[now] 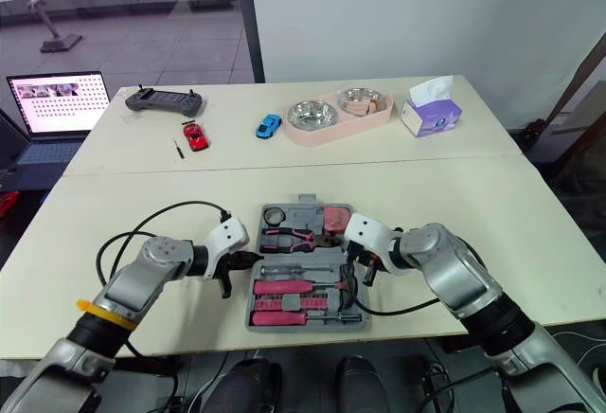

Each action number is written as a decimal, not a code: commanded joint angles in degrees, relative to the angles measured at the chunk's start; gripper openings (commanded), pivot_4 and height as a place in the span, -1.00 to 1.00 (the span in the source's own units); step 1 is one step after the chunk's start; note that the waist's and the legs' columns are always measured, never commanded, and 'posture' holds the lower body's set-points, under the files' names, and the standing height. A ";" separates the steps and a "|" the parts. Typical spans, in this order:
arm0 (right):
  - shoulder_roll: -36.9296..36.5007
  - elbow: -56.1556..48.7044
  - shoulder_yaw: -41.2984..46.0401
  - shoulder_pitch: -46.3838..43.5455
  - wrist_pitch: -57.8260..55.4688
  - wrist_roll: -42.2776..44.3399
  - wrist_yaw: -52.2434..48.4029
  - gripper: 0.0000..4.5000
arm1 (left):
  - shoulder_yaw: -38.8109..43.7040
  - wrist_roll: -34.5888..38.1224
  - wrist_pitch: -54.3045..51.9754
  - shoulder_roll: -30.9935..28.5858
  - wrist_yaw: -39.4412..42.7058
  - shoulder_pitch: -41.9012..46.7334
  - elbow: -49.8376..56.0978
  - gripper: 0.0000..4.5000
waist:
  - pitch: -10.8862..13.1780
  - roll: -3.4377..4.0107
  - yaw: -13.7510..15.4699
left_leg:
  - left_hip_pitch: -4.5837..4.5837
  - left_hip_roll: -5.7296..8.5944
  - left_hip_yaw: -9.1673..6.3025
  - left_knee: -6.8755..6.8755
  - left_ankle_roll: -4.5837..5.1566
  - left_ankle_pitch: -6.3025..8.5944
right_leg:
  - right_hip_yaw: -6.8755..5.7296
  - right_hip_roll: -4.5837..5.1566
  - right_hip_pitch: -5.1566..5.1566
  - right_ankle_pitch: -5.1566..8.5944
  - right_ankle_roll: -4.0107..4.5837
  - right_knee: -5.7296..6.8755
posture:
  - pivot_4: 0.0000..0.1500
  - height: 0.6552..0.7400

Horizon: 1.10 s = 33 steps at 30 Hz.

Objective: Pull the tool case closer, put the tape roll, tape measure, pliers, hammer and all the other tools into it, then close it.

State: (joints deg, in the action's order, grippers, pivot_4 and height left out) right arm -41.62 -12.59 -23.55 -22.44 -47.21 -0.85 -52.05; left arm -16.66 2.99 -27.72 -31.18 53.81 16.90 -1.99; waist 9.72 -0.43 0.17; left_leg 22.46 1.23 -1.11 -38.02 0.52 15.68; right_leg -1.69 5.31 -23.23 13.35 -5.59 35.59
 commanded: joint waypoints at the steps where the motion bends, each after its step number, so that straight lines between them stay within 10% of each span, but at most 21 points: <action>1: 1.87 -5.24 0.57 1.19 -0.97 2.48 -0.03 -0.98 | -1.73 0.80 -2.96 -0.20 0.55 -3.64 2.96 -1.00 | 0.00 0.01 0.06 | 0.00 -0.01 0.00 0.00 0.00 0.00 | 0.00 0.01 0.00 0.00 0.01 0.01 | 1.00 1.00; 16: 1.09 -4.94 1.72 2.34 -2.50 1.56 0.94 -0.98 | 0.00 0.57 -4.26 -0.71 -0.40 -3.03 2.45 -1.00 | -0.01 0.00 0.37 | -0.01 0.00 0.00 0.00 0.00 0.00 | -0.01 0.03 0.02 0.11 0.22 -0.02 | 1.00 1.00; 25: -7.45 -11.50 14.49 9.06 1.76 7.97 -2.78 -0.98 | 13.71 10.04 -4.93 -11.50 4.08 -9.43 16.46 -1.00 | 0.06 0.00 0.39 | 0.20 -0.03 -0.01 0.03 -0.01 0.00 | -0.02 0.16 -0.22 0.11 0.24 -0.05 | 1.00 1.00; 33: -3.14 -15.93 21.13 11.83 -1.20 15.88 0.05 -0.98 | 14.00 17.51 13.35 -4.21 11.40 -23.62 19.55 -1.00 | 0.04 0.01 0.58 | 0.30 0.00 0.02 0.03 -0.05 0.03 | 0.10 0.42 -0.12 0.11 0.31 -0.45 | 1.00 1.00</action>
State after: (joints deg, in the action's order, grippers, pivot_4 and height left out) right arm -45.24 -26.44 -3.87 -10.29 -48.03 13.67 -52.82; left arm -1.57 19.97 -17.80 -35.66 63.54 -6.83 17.80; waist 9.77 -0.42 0.75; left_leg 22.77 1.23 -1.08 -37.99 0.47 15.71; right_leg -1.60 5.73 -23.37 13.44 -5.24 35.14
